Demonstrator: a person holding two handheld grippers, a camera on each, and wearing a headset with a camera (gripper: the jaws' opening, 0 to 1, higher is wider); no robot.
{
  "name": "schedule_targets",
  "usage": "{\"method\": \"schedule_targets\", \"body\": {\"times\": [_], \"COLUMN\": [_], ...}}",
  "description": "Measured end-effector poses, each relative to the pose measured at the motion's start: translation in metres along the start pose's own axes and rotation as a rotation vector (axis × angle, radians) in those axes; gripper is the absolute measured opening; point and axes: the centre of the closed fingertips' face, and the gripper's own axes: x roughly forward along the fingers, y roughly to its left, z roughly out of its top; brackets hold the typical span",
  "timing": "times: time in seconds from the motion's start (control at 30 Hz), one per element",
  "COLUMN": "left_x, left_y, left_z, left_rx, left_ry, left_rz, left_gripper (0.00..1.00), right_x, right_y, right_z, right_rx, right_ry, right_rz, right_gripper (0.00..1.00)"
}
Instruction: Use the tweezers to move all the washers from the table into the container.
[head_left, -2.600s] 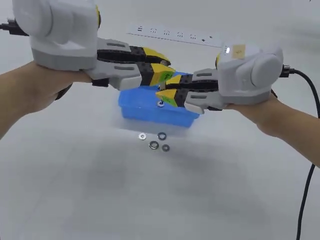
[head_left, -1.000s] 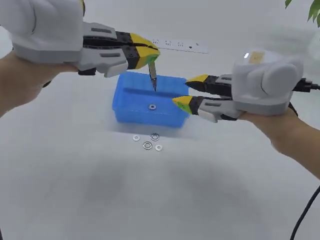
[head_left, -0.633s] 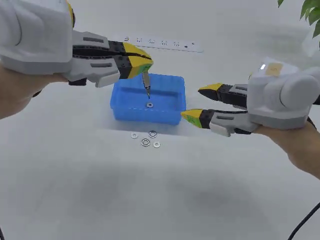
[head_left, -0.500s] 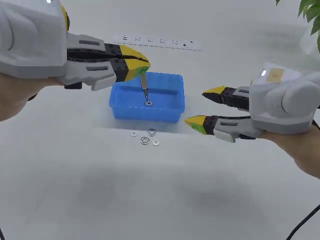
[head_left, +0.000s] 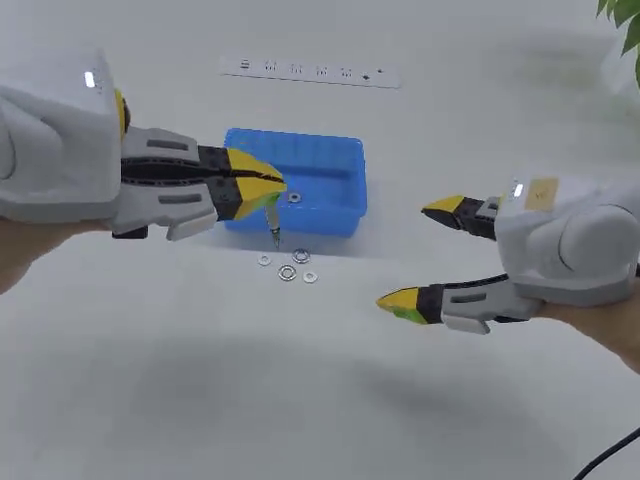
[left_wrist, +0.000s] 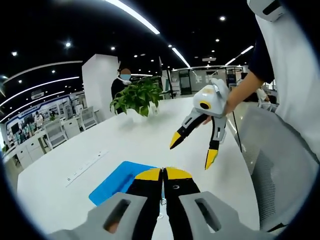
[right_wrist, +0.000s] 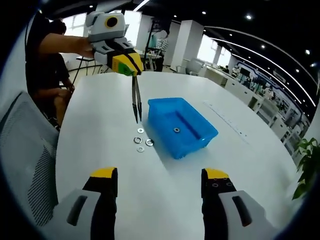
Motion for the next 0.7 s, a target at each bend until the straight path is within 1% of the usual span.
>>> {"method": "schedule_targets", "body": {"times": [0.1, 0.2, 0.27, 0.4, 0.47, 0.63, 0.7], "left_x": [0.000, 0.003, 0.005, 0.008, 0.011, 0.014, 0.014], "left_y": [-0.003, -0.003, -0.004, -0.008, -0.009, -0.010, -0.010], "left_z": [-0.003, -0.009, -0.011, -0.014, -0.017, -0.025, -0.027], "left_rx": [-0.004, -0.007, -0.017, -0.016, -0.012, -0.026, -0.031], "left_ry": [-0.005, 0.009, 0.005, -0.007, 0.001, 0.011, 0.011], "left_rz": [-0.011, -0.011, -0.018, -0.040, -0.049, -0.061, -0.061], "left_gripper": [0.04, 0.04, 0.04, 0.04, 0.04, 0.04, 0.04], "right_x": [0.002, 0.004, 0.005, 0.007, 0.008, 0.009, 0.009], "right_y": [0.005, 0.009, 0.014, 0.022, 0.026, 0.034, 0.036], "right_z": [-0.004, -0.008, -0.008, -0.011, -0.014, -0.020, -0.021], "right_rx": [0.014, 0.017, 0.052, 0.089, 0.104, 0.116, 0.120], "right_ry": [0.006, 0.011, 0.001, -0.010, -0.007, 0.002, 0.003], "right_rz": [0.016, 0.035, 0.057, 0.088, 0.101, 0.131, 0.139], "right_gripper": [0.75, 0.82, 0.89, 0.95, 0.99, 1.00, 1.00]}}
